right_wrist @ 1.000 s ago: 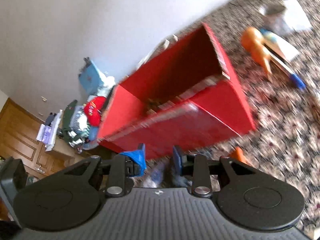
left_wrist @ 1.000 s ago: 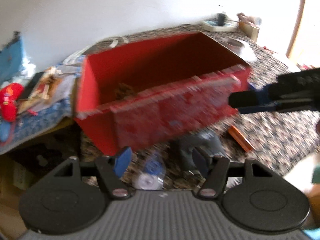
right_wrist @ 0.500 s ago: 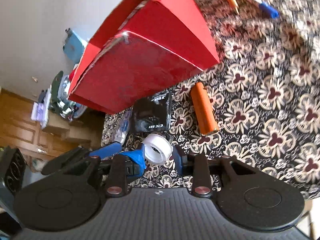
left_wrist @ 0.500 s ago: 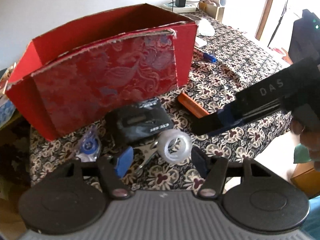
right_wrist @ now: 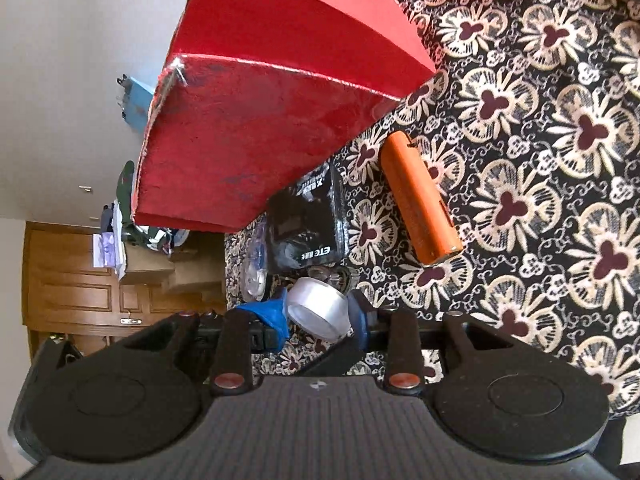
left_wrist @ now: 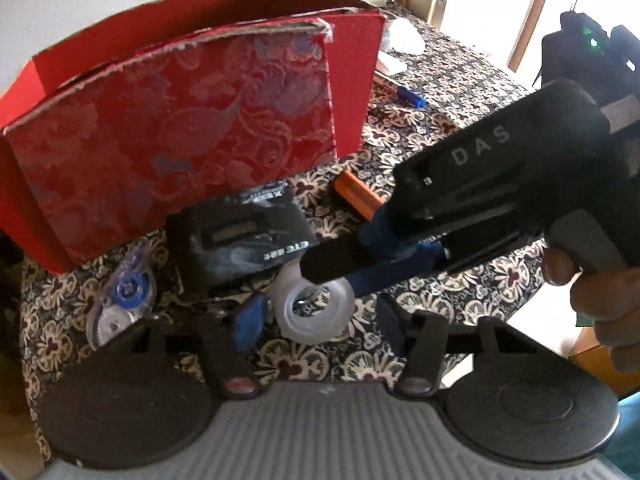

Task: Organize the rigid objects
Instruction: 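Move the right gripper back to the clear tape roll and grasp it, then lower the tape roll into the red box and open the right gripper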

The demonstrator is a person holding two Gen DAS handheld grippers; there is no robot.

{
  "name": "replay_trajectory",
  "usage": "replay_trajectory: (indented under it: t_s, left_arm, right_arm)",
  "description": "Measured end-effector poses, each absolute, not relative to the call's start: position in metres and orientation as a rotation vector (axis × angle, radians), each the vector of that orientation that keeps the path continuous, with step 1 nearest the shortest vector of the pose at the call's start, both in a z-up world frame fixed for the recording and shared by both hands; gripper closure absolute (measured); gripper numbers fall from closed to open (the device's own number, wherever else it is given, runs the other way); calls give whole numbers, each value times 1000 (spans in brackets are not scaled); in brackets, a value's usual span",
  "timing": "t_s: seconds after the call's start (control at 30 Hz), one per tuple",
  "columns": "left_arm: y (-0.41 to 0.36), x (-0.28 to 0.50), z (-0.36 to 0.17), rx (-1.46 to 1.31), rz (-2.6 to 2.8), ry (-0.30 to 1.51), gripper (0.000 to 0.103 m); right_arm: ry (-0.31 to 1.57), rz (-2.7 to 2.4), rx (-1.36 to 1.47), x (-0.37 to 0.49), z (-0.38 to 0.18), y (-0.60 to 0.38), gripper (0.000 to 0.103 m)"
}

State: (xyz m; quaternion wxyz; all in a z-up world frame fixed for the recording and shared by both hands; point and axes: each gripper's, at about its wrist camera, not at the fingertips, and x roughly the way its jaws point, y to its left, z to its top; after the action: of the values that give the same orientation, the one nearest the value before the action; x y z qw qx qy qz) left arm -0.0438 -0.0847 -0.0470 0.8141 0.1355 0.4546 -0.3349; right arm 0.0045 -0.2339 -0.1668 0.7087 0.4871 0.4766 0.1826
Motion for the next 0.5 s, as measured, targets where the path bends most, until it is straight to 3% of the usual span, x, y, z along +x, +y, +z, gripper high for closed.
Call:
replay_trajectory:
  t_s: [0.1,0.5]
  left_arm:
    - [-83,-41,-46,295,-702,962,62]
    - [-67,-43,-21,271,-745,889,62]
  right_arm:
    - [1063,404,1100,7,-166,-234,86]
    - [1002,414,1087,-11,-139,-239,86]
